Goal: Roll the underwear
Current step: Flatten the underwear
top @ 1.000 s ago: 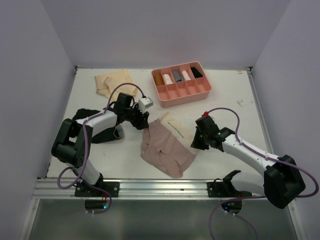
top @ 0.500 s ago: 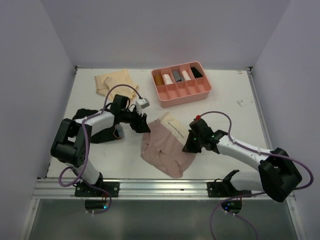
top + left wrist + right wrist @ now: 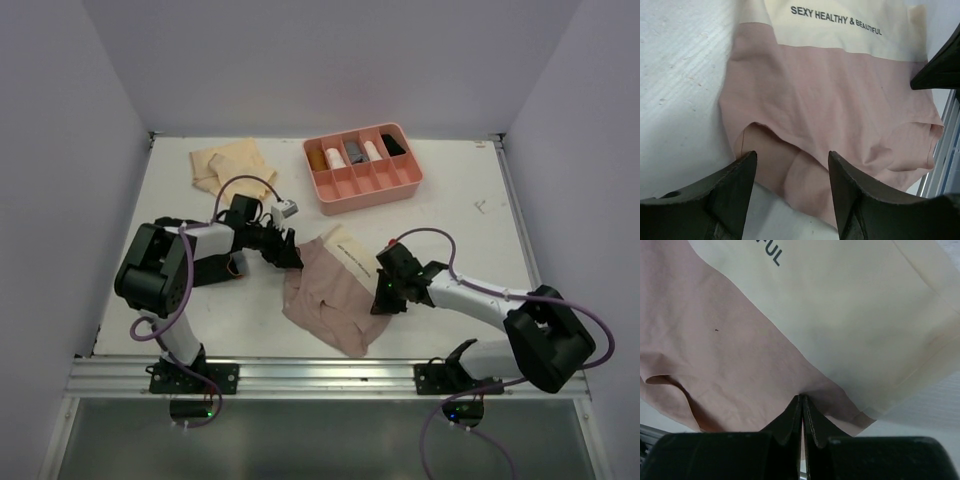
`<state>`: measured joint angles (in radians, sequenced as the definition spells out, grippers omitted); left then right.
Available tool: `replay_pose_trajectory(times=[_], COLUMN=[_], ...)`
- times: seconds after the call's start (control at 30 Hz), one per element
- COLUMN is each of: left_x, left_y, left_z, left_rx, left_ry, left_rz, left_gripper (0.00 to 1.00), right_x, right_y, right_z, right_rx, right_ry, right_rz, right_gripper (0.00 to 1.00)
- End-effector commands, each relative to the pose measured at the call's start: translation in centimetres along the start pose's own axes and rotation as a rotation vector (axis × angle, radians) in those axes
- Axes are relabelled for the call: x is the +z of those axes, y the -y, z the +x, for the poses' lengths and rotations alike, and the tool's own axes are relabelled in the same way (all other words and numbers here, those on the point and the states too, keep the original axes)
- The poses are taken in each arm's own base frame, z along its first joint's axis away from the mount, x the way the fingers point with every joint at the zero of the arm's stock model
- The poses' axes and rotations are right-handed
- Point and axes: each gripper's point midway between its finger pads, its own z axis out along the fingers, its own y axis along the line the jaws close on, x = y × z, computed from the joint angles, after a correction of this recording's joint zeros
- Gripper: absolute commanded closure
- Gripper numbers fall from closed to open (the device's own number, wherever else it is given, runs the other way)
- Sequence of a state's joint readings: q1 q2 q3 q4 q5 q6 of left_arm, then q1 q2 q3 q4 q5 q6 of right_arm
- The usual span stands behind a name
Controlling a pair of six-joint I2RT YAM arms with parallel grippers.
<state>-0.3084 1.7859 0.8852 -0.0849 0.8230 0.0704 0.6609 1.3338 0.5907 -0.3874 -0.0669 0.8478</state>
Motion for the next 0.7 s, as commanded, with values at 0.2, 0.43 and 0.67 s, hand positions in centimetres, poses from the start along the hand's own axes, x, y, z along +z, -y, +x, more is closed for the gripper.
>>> replay_pose_trajectory(times=[0.2,0.43,0.67], left_x=[-2.1,-2.7,-3.3], left_y=[-5.0,-5.4,-3.0], left_z=[1.2,1.6,1.2], left_rx=[-0.093,-0.102,-0.031], left_ry=[0.013,0.009,0.022], left_rz=[-0.217,-0.235,-0.141], left_gripper=[0.36,0.36,0.34], right_x=[-1.7,-2.8,-3.5], right_y=[4.4,5.2,3.7], right_z=[1.8,1.8,0.2], right_rx=[-0.072,-0.089,-0.099], right_ry=[-0.018,0.000,0.046], right_rz=[0.144,0.171,0.127], right_gripper=[0.91,0.89,0.86])
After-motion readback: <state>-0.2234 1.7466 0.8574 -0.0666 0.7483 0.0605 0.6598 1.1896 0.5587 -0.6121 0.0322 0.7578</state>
